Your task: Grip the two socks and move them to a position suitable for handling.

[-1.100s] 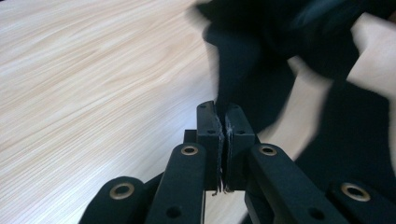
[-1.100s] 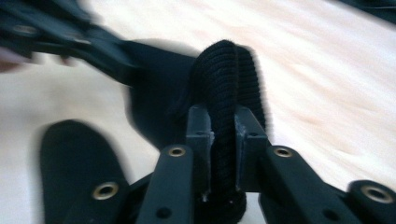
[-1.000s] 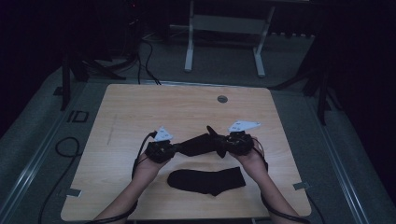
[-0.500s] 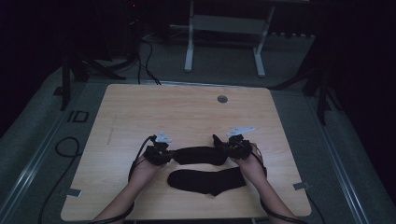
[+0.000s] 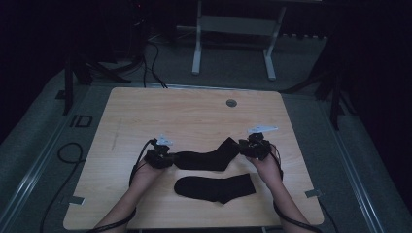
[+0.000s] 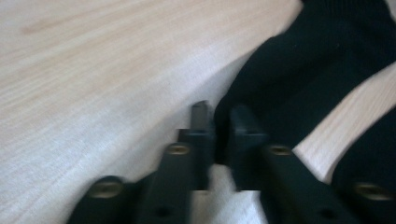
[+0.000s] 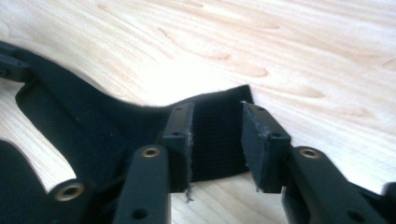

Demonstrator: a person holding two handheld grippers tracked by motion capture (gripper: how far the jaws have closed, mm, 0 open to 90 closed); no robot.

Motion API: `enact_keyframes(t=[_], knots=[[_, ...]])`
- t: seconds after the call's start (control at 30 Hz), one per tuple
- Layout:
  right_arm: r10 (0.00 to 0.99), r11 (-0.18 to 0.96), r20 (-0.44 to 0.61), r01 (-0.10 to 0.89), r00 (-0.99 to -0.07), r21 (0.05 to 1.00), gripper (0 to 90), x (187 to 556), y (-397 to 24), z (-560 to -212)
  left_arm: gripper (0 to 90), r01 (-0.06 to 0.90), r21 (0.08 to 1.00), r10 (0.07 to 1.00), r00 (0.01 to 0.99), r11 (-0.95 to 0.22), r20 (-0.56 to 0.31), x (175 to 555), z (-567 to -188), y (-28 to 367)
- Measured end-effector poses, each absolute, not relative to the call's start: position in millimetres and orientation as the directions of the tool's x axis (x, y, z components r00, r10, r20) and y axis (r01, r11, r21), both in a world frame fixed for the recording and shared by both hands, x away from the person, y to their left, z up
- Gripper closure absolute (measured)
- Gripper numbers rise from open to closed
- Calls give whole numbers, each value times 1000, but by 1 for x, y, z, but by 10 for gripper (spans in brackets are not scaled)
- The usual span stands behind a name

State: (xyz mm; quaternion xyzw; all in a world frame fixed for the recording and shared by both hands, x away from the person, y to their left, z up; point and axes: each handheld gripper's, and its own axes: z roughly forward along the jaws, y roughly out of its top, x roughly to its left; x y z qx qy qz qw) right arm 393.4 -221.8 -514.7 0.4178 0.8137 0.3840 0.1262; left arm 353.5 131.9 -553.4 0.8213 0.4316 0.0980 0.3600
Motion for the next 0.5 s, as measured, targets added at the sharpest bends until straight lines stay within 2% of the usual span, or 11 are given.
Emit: enact_keyframes(t=[0.07, 0.1, 0.2, 0.27, 0.3, 0.33, 0.37, 0.4, 0.5], knots=[[777, 373, 90, 570, -624, 732, 704, 396, -222, -511, 611, 643, 677, 801, 584, -356, -133, 354, -552, 133], [773, 381, 84, 567, -629, 730, 716, 398, -221, -511, 570, 641, 685, 806, 577, -347, -132, 354, -551, 134], [766, 409, 62, 559, -640, 721, 809, 404, -217, -513, 497, 633, 704, 827, 550, -320, -118, 352, -547, 135], [761, 426, 52, 558, -647, 712, 895, 408, -212, -518, 508, 609, 731, 828, 549, -306, -111, 349, -543, 136], [759, 431, 48, 556, -649, 711, 896, 410, -210, -520, 570, 592, 743, 818, 566, -313, -106, 348, -540, 135], [758, 437, 47, 560, -650, 704, 898, 412, -208, -522, 700, 573, 751, 804, 587, -328, -96, 346, -538, 133], [753, 450, 42, 561, -656, 695, 898, 414, -206, -525, 747, 549, 758, 791, 607, -352, -73, 344, -536, 131], [752, 462, 30, 559, -658, 689, 898, 416, -204, -527, 844, 538, 757, 776, 627, -371, -67, 343, -536, 128], [747, 484, 14, 558, -665, 674, 898, 421, -198, -535, 896, 535, 732, 741, 669, -421, -63, 343, -538, 117]])
